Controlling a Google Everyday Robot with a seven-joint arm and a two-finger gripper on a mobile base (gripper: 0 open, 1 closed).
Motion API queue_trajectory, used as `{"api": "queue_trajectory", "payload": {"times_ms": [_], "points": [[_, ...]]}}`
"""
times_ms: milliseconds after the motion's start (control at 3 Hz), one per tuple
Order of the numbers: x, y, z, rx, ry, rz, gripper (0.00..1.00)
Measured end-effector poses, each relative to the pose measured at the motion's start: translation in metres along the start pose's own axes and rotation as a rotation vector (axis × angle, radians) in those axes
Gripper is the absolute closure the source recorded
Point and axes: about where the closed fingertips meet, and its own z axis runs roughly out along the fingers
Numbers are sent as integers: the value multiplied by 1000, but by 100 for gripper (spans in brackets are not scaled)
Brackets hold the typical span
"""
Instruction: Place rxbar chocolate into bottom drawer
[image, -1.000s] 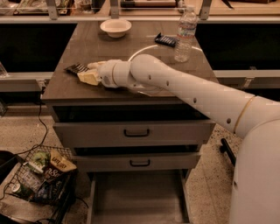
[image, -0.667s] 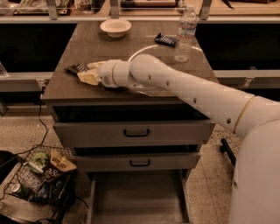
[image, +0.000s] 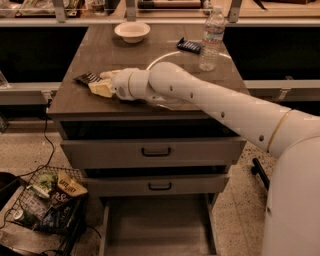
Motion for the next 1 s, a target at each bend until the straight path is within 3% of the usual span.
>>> {"api": "queue_trajectory", "payload": {"times_ms": [1000], "points": [[0, 0, 0, 0, 0, 0, 100]]}}
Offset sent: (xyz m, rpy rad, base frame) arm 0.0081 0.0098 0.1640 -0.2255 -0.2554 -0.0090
